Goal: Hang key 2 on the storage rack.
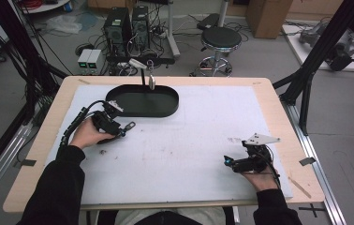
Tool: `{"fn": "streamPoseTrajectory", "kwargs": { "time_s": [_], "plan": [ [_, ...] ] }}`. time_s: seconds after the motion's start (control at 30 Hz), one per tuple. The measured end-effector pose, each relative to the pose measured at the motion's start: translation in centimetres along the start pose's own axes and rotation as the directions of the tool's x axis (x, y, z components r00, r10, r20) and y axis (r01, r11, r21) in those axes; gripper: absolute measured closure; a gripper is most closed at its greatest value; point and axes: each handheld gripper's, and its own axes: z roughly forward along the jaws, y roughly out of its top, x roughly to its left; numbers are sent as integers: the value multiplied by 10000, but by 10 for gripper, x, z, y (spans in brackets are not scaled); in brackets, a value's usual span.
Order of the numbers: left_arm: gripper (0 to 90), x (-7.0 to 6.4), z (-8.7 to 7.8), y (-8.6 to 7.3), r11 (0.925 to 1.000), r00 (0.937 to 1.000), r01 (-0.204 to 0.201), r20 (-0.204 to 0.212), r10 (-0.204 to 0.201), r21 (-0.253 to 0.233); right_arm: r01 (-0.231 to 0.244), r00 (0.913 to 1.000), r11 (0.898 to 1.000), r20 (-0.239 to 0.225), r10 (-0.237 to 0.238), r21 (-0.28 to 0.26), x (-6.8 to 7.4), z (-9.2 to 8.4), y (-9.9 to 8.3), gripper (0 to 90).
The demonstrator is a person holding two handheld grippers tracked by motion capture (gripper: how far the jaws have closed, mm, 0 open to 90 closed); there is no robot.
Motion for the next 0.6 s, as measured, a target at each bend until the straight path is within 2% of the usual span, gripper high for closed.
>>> {"fn": "streamPoseTrajectory", "kwargs": {
  "time_s": [0.2, 0.53, 0.57, 0.6],
  "plan": [
    [565, -2, 2, 1, 9999, 9999, -100, -83, 101, 103, -7, 10000, 10000, -1, 8, 55, 0, 1, 0, 8],
    [610, -2, 4, 5, 9998, 9994, 124, -338, -118, 164, 85, 10000, 9999, 18, -85, 107, -1, 2, 0, 8],
    [626, -3, 4, 6, 9998, 9991, 174, -387, -170, 79, 66, 10000, 9999, 8, -67, 123, 0, 2, 0, 8],
    [770, -2, 3, 6, 9998, 9991, 212, -358, -213, -44, 118, 9999, 9999, 28, -118, 99, -1, 2, 0, 8]
  ]
}}
